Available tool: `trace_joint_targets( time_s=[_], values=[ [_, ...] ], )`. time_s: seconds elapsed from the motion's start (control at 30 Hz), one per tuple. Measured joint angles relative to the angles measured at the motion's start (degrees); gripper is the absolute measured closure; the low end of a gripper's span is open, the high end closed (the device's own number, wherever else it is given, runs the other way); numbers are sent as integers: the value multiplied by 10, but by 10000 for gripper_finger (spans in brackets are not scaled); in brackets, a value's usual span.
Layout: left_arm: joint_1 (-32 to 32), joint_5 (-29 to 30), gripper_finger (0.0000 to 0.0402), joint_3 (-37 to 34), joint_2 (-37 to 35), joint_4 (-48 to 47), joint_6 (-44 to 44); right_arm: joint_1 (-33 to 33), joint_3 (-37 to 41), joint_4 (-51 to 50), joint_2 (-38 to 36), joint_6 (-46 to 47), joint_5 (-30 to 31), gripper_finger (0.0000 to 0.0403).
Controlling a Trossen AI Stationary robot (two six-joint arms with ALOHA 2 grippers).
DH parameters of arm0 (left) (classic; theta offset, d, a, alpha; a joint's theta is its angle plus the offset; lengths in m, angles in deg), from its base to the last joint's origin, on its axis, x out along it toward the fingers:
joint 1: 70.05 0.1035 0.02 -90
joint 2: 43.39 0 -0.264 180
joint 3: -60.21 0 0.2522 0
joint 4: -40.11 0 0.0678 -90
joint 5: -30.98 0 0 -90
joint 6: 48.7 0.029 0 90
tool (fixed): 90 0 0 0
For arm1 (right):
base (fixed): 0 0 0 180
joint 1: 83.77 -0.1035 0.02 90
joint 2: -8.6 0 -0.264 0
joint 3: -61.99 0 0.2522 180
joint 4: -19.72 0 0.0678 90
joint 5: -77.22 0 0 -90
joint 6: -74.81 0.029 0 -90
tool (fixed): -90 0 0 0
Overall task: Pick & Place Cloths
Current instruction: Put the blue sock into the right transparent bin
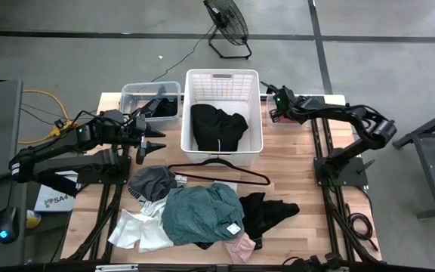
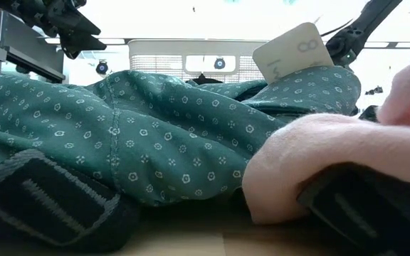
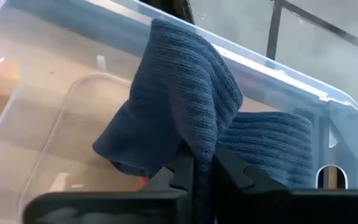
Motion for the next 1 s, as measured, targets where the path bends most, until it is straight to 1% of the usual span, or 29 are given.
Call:
trace_joint_targets(
  time_s=[0.1, 0.33, 0.43, 0.5, 0.57, 0.63, 0.7, 0.73, 0.8, 1.0],
  values=[
    [0, 0, 199, 0, 0, 0, 0, 0, 0, 0, -4, 2, -32, 331],
    [0, 0, 199, 0, 0, 0, 0, 0, 0, -5, -34, 26, -100, 225],
    [0, 0, 199, 0, 0, 0, 0, 0, 0, -8, -61, 35, -106, 197],
    [0, 0, 199, 0, 0, 0, 0, 0, 0, -14, -83, 45, -100, 187],
    [0, 0, 199, 0, 0, 0, 0, 0, 0, -14, -100, 62, -82, 185],
    [0, 0, 199, 0, 0, 0, 0, 0, 0, -20, -113, 80, -49, 189],
    [0, 0, 199, 0, 0, 0, 0, 0, 0, -27, -116, 101, -7, 199],
    [0, 0, 199, 0, 0, 0, 0, 0, 0, -34, -115, 111, 5, 207],
    [0, 0, 199, 0, 0, 0, 0, 5, 0, -48, -108, 122, 7, 228],
    [0, 0, 199, 0, 0, 0, 0, 12, 0, -85, -61, 149, 4, 309]
  ],
)
